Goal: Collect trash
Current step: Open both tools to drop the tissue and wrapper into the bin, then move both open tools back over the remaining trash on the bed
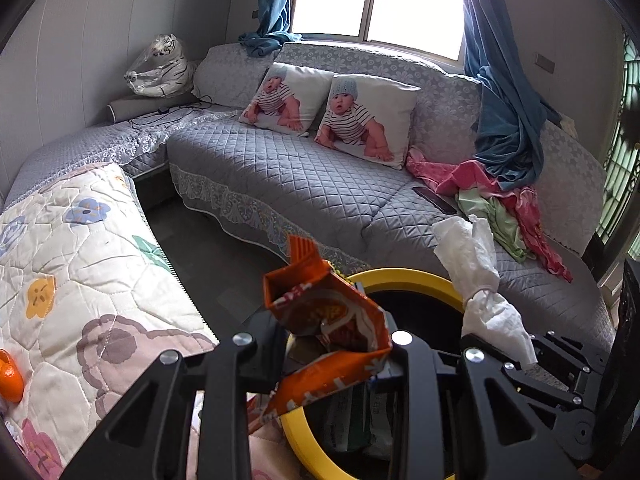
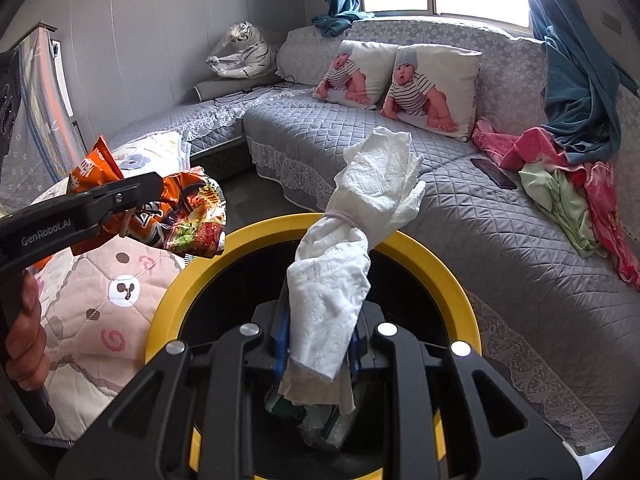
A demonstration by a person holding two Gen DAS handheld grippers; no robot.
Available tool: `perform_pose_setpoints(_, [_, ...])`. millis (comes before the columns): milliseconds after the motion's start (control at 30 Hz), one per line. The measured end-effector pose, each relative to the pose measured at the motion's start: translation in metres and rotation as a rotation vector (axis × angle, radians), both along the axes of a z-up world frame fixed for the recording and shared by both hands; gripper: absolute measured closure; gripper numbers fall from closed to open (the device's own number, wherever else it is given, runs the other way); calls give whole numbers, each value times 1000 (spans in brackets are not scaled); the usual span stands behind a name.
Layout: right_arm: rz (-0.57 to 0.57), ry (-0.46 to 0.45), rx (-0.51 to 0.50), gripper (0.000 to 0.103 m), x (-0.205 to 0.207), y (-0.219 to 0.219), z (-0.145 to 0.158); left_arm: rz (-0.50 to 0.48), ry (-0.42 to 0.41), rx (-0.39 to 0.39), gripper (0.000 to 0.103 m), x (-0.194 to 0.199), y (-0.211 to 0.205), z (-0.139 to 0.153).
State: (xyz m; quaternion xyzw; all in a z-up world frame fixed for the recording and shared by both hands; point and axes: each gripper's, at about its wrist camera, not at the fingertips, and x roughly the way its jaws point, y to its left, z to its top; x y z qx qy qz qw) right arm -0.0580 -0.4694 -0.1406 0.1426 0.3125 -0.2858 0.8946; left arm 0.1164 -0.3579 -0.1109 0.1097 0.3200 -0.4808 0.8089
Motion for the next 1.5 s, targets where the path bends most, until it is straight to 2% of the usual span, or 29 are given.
perform_pose_setpoints(200, [-8,-4,11,83,-1,-3,1,-17,41,-8,74,4,-2,-1])
perform_pose_setpoints(333, [-8,-8,21,77,-2,-4,2,-6,41,-10,70,5,-1,1])
perform_pose_setpoints(500, [-18,-21,22,66,-4,-6,5,16,71,-21,57,9,1,3])
perform_pose_setpoints(667, [-35,-34,11,61,-9,-9,10,26,63,-33,50,8,3,9])
perform_pose_setpoints(967, [-44,-61,-4,61,-13,-9,19,75,50,-70,50,23,31,25])
perform_pose_setpoints(1233, [102,-114,-33,60,8,28,37,166,-41,-119,50,43,102,58])
perform_pose_setpoints(1500, [392,-173,-20,56,61,102,53,352,-137,-128,38,66,213,77])
